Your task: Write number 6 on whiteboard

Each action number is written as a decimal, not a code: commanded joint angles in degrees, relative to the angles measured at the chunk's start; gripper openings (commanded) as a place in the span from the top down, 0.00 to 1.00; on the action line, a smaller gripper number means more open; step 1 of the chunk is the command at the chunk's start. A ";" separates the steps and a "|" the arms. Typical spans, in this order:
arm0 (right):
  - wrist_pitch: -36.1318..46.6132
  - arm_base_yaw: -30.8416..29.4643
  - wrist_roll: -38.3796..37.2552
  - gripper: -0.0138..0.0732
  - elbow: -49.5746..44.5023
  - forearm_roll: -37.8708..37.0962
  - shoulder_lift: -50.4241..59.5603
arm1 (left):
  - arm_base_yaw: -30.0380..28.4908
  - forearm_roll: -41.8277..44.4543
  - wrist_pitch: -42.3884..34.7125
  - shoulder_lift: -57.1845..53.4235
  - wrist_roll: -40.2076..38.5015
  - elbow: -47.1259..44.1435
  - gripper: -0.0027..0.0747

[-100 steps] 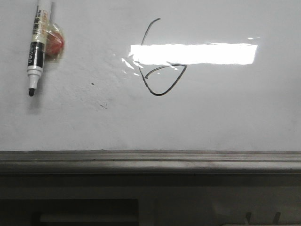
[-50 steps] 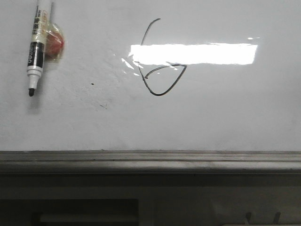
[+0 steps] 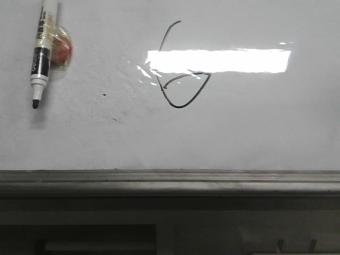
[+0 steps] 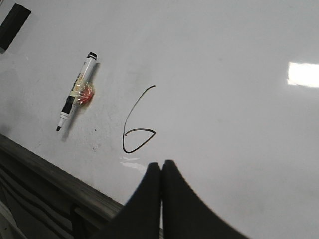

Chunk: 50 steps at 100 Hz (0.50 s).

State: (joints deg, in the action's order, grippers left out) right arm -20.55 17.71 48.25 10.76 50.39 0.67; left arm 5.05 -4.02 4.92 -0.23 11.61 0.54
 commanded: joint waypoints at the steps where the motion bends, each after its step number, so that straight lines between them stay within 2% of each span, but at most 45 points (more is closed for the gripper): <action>1: 2.64 -0.19 0.28 0.92 1.44 0.98 0.77 | 0.28 -0.41 -4.25 -1.84 -0.68 -2.81 0.99; 34: 2.96 -0.19 0.28 0.92 1.44 0.66 0.77 | 0.28 -0.41 -4.25 -1.84 -0.68 -2.81 0.99; 50: 6.85 -0.31 0.28 0.92 0.91 -7.67 0.44 | 0.28 -0.41 -4.25 -1.84 -0.68 -2.81 0.99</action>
State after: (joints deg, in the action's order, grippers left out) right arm -19.32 17.71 48.24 10.76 45.91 0.67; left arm 5.05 -4.02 4.92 -0.23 11.61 0.54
